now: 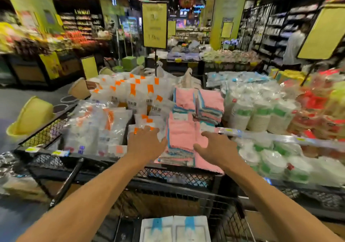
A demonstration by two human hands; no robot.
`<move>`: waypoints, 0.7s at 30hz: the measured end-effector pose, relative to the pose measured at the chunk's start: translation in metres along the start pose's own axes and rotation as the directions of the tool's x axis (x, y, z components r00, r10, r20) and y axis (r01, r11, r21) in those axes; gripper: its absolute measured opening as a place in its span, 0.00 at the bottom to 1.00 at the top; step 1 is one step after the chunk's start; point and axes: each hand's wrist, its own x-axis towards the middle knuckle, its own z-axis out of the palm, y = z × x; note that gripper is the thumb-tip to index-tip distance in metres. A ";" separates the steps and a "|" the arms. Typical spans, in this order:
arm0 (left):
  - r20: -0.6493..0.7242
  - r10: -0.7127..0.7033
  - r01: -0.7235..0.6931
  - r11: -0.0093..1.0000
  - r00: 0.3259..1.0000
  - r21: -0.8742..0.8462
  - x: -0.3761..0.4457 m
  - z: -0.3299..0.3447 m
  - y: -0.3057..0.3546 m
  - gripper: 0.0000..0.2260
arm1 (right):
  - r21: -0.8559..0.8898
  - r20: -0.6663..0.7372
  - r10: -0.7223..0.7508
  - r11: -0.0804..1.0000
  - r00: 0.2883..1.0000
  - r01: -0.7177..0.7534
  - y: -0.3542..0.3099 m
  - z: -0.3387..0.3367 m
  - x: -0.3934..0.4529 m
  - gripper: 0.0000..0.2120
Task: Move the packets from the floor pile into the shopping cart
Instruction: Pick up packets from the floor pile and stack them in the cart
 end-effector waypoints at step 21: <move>-0.099 0.573 -0.581 0.799 0.814 -0.154 -0.073 -0.092 0.108 0.23 | 0.026 -0.252 0.578 0.806 0.776 -0.591 0.038 -0.126 -0.233 0.31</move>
